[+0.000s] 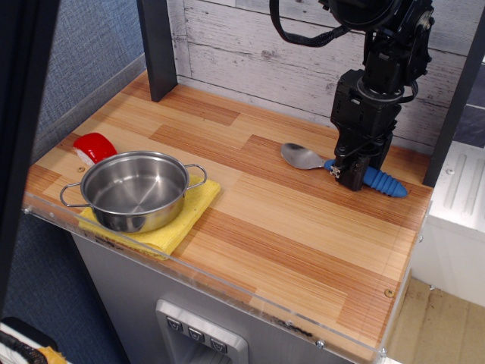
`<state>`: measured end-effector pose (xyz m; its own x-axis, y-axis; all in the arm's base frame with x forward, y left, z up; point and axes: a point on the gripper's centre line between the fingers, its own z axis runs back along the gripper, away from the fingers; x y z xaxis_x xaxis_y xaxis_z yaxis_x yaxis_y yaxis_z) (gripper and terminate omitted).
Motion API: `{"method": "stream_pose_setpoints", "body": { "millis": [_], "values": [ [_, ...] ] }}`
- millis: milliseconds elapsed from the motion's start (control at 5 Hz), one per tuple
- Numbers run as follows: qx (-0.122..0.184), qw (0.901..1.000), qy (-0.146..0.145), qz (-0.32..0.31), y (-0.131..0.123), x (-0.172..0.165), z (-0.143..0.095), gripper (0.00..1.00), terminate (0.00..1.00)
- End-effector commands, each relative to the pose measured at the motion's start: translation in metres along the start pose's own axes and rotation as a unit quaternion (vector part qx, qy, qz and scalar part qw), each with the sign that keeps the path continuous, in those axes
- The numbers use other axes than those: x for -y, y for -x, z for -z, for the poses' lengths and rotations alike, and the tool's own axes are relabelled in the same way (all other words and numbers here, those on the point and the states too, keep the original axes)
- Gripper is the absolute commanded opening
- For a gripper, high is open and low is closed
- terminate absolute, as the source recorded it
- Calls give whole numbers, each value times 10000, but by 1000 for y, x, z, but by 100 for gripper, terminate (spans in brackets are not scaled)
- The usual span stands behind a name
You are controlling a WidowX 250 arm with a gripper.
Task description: Put the spoon in the bottom right hand corner of the table.
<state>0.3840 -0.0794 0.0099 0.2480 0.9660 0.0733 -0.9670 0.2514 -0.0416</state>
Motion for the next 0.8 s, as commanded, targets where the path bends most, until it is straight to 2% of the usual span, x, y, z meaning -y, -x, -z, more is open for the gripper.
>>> {"method": "stream_pose_setpoints", "body": {
  "millis": [0, 200, 400, 600],
  "values": [
    [45, 9995, 305, 21, -9, 7, -23, 0, 0],
    [191, 9990, 380, 106, -11, 5, -33, 0, 0],
    [321, 9968, 440, 583, -13, 1, -41, 0, 0],
    [380, 9893, 369, 1362, -11, -6, -46, 0, 0]
  ]
}}
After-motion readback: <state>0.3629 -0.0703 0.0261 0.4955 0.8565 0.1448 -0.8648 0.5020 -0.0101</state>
